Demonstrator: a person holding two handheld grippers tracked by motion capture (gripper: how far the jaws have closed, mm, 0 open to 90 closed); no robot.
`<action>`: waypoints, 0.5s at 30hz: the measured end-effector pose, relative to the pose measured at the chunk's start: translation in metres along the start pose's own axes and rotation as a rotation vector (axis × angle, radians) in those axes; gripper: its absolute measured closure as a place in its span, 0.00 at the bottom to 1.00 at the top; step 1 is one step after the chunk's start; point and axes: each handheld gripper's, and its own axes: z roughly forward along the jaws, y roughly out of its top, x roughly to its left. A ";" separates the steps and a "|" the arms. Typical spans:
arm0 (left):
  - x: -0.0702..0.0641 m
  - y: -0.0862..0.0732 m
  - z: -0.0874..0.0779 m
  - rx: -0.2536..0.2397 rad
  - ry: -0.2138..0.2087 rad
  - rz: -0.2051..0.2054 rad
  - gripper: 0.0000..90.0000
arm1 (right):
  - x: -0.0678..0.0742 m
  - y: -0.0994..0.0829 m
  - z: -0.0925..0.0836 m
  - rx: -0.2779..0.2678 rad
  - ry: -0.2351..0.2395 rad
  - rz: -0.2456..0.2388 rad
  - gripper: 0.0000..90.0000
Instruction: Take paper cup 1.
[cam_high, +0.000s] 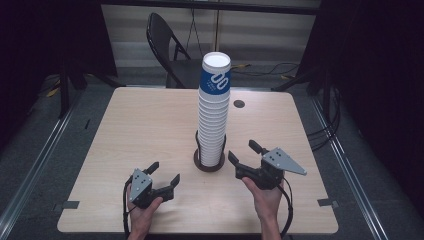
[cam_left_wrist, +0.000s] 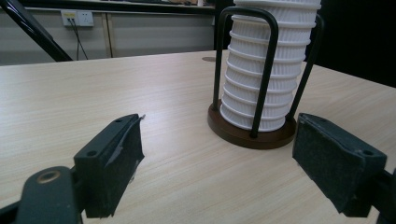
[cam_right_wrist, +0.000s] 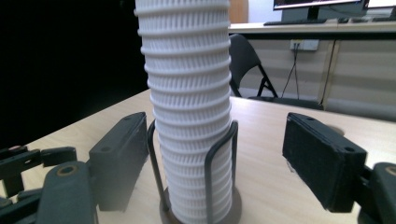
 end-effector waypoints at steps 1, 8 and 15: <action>0.000 0.000 0.000 0.000 -0.001 -0.003 0.18 | 0.000 0.003 0.001 -0.007 0.016 0.006 0.25; 0.000 0.000 0.000 -0.001 0.001 0.001 0.18 | 0.002 0.026 0.006 -0.021 0.063 -0.009 0.23; -0.001 0.000 0.000 0.002 0.001 0.004 0.18 | 0.001 0.045 0.011 -0.051 0.094 -0.012 0.24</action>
